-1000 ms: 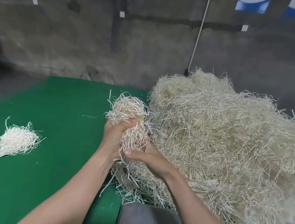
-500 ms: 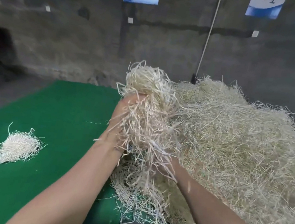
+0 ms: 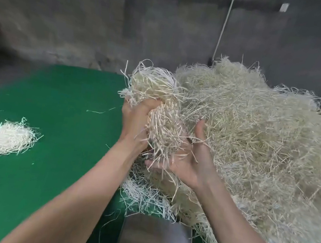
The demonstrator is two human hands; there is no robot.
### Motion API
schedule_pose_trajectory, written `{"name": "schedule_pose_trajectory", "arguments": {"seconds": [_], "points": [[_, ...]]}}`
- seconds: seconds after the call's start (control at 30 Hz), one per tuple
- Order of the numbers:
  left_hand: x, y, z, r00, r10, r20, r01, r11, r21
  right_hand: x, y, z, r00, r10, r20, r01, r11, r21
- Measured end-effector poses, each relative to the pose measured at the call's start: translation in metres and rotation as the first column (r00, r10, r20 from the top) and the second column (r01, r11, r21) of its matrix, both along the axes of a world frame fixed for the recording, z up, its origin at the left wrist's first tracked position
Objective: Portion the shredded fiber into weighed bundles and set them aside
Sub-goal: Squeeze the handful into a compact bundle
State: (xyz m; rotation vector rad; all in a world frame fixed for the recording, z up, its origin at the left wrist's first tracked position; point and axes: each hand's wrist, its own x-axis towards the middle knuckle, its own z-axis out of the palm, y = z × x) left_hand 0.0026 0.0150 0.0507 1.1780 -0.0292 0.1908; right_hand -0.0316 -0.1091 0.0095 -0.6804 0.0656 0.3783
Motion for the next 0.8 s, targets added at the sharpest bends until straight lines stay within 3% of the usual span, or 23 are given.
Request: {"name": "schedule_pose_trajectory", "arguments": {"seconds": [0.07,0.13,0.2,0.27,0.33,0.43,0.5,0.6,0.63,0.7,0.73,0.77,0.8], "points": [[-0.026,-0.004,-0.031,0.984,0.054,0.168,-0.087,0.977,0.194,-0.017,0.007,-0.013,0.997,0.072,-0.022,-0.070,0.994,0.083],[-0.053,-0.004,-0.064,0.976,-0.045,0.212,-0.034,0.934,0.356,-0.030,0.013,-0.023,0.998,0.059,-0.031,-0.056,0.995,0.087],[-0.075,0.005,-0.094,0.978,-0.159,0.136,0.090,0.906,0.413,-0.039,0.016,-0.033,0.994,-0.023,-0.103,0.026,0.999,0.026],[-0.097,0.022,-0.118,0.956,-0.291,-0.018,0.268,0.853,0.447,-0.048,0.022,-0.050,0.977,-0.121,-0.174,0.089,0.979,-0.183],[-0.111,0.040,-0.132,0.904,-0.411,-0.119,0.427,0.857,0.287,-0.067,0.028,-0.070,0.950,-0.216,-0.225,0.103,0.898,-0.428],[-0.119,0.060,-0.145,0.867,-0.404,-0.292,0.423,0.906,0.003,-0.083,0.030,-0.099,0.931,-0.361,-0.054,0.202,0.634,-0.747],[-0.121,0.065,-0.153,0.760,-0.461,-0.459,0.389,0.888,-0.246,-0.086,0.026,-0.111,0.897,-0.440,0.032,0.294,0.544,-0.786],[-0.127,0.055,-0.146,0.570,-0.637,-0.519,0.568,0.762,-0.311,-0.098,0.034,-0.116,0.897,-0.420,0.138,0.355,0.501,-0.789],[-0.129,0.046,-0.146,0.557,-0.650,-0.516,0.595,0.746,-0.298,-0.104,0.037,-0.123,0.924,-0.354,0.146,0.322,0.511,-0.797],[-0.126,0.033,-0.148,0.656,-0.462,-0.597,0.488,0.863,-0.133,-0.117,0.037,-0.129,0.977,-0.178,0.120,0.197,0.515,-0.834],[-0.125,0.033,-0.152,0.734,-0.260,-0.627,0.392,0.917,0.078,-0.125,0.031,-0.126,0.989,-0.093,0.116,0.146,0.491,-0.859],[-0.123,0.035,-0.158,0.796,-0.094,-0.597,0.333,0.892,0.304,-0.131,0.021,-0.125,0.992,-0.031,0.120,0.120,0.465,-0.877],[-0.122,0.040,-0.164,0.839,-0.037,-0.542,0.332,0.825,0.457,-0.136,0.009,-0.124,0.991,0.003,0.133,0.118,0.451,-0.885]]}}
